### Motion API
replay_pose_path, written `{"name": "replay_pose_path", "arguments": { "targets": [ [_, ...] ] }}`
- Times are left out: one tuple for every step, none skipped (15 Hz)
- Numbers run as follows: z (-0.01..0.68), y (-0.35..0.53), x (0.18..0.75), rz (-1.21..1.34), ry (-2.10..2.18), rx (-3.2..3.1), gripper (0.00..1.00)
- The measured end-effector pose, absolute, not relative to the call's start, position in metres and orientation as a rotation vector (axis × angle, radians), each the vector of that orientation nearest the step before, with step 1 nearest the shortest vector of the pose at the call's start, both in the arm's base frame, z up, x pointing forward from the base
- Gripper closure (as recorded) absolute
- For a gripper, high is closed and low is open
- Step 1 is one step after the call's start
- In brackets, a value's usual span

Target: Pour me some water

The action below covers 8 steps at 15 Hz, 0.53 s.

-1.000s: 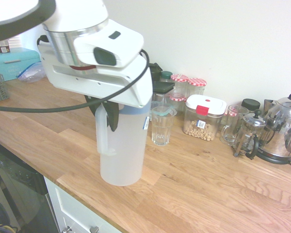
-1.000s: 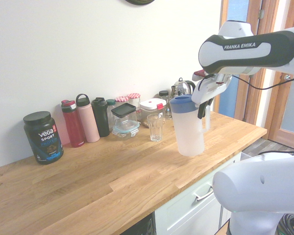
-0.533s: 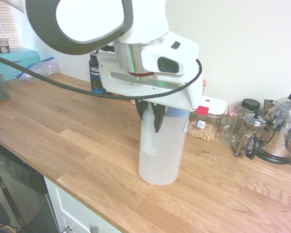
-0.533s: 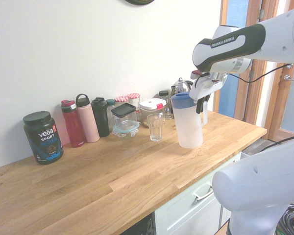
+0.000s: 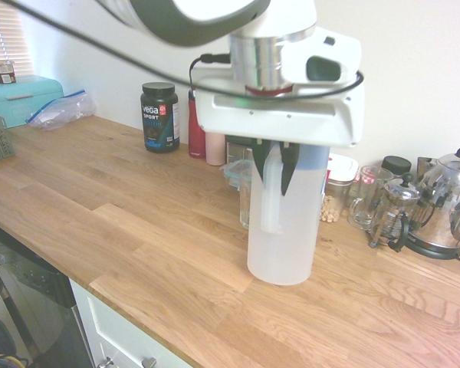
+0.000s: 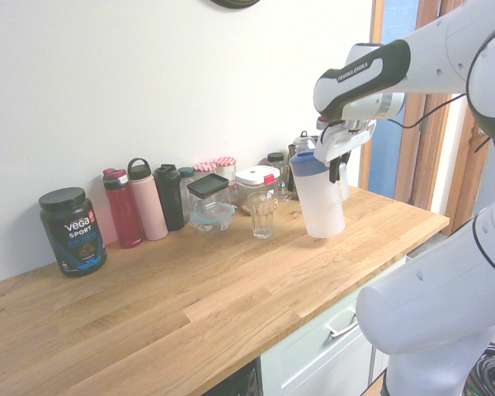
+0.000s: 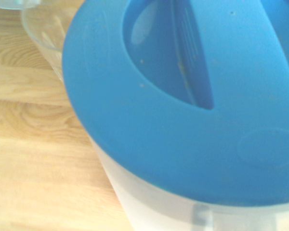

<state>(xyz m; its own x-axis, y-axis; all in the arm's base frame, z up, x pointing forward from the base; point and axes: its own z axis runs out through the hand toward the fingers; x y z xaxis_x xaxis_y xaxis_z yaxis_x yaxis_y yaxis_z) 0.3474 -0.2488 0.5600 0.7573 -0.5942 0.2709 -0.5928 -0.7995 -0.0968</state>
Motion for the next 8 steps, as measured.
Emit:
{"name": "replay_pose_path", "arguments": {
  "targets": [
    [0.568,-0.251,0.357,-0.415,0.909,-2.978,1.0],
    [0.57,-0.251,0.368,-0.373,0.832,-3.013,1.0],
    [0.567,-0.249,0.38,-0.325,0.761,-3.053,1.0],
    [0.561,-0.244,0.392,-0.264,0.694,-3.101,1.0],
    [0.556,-0.241,0.399,-0.197,0.641,-3.157,1.0],
    [0.552,-0.239,0.401,-0.135,0.591,-3.214,1.0],
    [0.551,-0.236,0.402,-0.082,0.538,-3.268,1.0],
    [0.55,-0.234,0.402,-0.042,0.49,-3.313,1.0]
  ]
}}
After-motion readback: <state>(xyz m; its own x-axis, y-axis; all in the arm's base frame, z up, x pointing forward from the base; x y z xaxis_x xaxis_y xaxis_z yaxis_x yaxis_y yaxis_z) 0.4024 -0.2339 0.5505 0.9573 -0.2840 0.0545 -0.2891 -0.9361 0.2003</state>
